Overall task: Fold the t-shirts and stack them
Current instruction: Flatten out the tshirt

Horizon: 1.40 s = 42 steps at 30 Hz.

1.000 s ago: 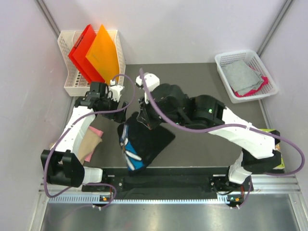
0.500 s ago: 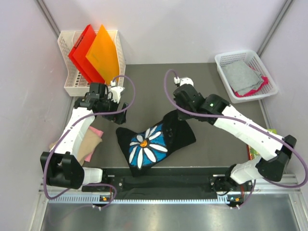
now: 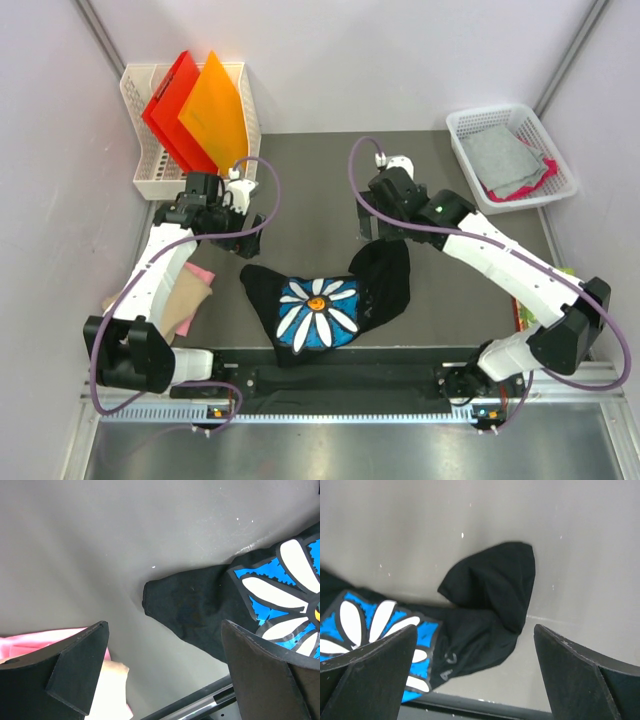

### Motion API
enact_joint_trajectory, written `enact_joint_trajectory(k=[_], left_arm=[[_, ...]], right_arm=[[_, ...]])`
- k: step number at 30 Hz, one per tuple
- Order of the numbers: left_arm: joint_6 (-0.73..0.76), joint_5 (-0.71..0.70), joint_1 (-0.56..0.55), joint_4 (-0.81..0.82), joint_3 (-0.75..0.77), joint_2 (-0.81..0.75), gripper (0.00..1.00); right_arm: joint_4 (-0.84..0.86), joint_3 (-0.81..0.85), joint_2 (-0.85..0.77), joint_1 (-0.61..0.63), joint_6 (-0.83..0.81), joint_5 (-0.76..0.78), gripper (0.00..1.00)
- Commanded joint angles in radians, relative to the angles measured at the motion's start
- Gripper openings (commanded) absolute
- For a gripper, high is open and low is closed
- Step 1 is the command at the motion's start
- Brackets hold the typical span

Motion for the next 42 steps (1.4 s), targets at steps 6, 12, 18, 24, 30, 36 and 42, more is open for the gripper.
enact_joint_trajectory(k=[6,12,18,24,30,36,42], left_arm=[[-0.003,0.0,0.009,0.024,0.021,-0.017,0.99],[0.024,-0.005,0.011,0.019,-0.005,-0.039,0.99],[0.022,-0.019,0.011,0.004,0.004,-0.057,0.99],[-0.016,-0.052,0.011,0.008,0.037,-0.08,0.99],[-0.026,-0.057,0.011,-0.01,0.049,-0.091,0.99],[-0.029,-0.051,0.011,-0.001,0.046,-0.094,0.99],[-0.016,-0.043,0.011,0.007,0.04,-0.088,0.99]], right_arm=[[-0.04,0.102,0.07,0.002,0.055,0.016,0.99],[0.024,0.108,0.048,0.04,0.057,0.044,1.0],[0.031,0.128,0.038,0.061,0.045,0.05,1.0],[0.051,0.116,0.013,0.077,0.022,0.018,1.0],[0.055,0.083,-0.004,0.086,0.015,0.009,1.0],[0.075,0.071,-0.01,0.094,0.023,-0.007,1.0],[0.069,0.092,0.013,0.097,0.023,-0.01,1.0]])
